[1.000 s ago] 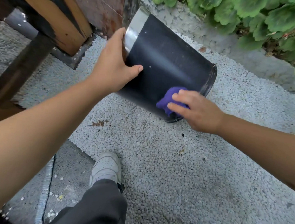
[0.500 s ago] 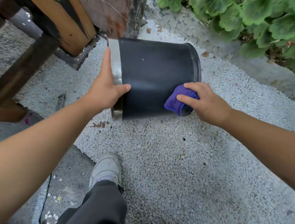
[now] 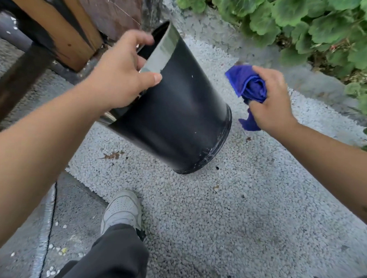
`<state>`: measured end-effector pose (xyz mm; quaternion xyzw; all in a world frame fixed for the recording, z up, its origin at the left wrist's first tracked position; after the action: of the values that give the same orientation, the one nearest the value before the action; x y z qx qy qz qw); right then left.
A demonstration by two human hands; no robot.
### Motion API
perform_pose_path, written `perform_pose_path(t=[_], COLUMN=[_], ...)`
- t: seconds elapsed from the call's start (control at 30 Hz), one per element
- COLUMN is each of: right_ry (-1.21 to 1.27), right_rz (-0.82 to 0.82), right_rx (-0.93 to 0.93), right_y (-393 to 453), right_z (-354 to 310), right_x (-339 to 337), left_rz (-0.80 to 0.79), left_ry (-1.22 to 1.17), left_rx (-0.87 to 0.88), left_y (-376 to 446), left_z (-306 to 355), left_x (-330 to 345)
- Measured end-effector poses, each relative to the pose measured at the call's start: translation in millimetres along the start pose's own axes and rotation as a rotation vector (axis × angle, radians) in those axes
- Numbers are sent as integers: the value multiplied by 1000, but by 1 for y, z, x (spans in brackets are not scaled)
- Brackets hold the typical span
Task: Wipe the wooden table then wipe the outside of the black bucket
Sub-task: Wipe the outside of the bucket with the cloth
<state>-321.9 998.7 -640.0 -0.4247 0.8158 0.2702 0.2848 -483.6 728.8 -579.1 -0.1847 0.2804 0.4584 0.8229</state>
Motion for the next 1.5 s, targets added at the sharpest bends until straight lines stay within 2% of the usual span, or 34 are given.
perform_pose_path(t=[0.1, 0.17, 0.23, 0.4, 0.53, 0.77, 1.13, 1.27, 1.4, 1.5], right_ry=[2, 44, 79, 67, 115, 169, 132, 16, -63, -197], right_rz=[-240, -328, -314, -333, -298, -185, -113, -229, -293, -449], right_rx=[-48, -24, 29, 107, 85, 40, -296, -553, -718, -953], right_y=[-27, -42, -47, -40, -38, -51, -85, -108, -132, -152], right_z=[-2, -3, 2, 9, 0, -3, -54, -69, -79, -83], right_x=[43, 65, 72, 82, 86, 81, 82, 96, 111, 129], left_rz=[134, 127, 67, 83, 52, 56, 62, 73, 85, 97], left_ry=[209, 349, 462, 650, 873, 929, 896, 910, 923, 931], left_rx=[100, 169, 151, 135, 297, 266, 192, 204, 216, 243], left_y=[-8, -15, -30, -76, -90, -86, -83, -83, -83, -86], left_z=[15, 18, 2, -29, -26, -26, -31, -29, -29, -26], left_x=[-2, -6, -10, -8, 12, 14, 9, 9, 9, 12])
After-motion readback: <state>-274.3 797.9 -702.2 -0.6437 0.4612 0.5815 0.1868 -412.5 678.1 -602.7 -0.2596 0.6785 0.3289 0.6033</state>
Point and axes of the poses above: each hand's wrist, its own y-axis towards the middle knuckle, its own x-axis out of the palm, z = x × y, the point moved 10 cm from there along y, towards the middle knuckle, and after that the axes turned 6 degrees about z, right-handed, at the moved point
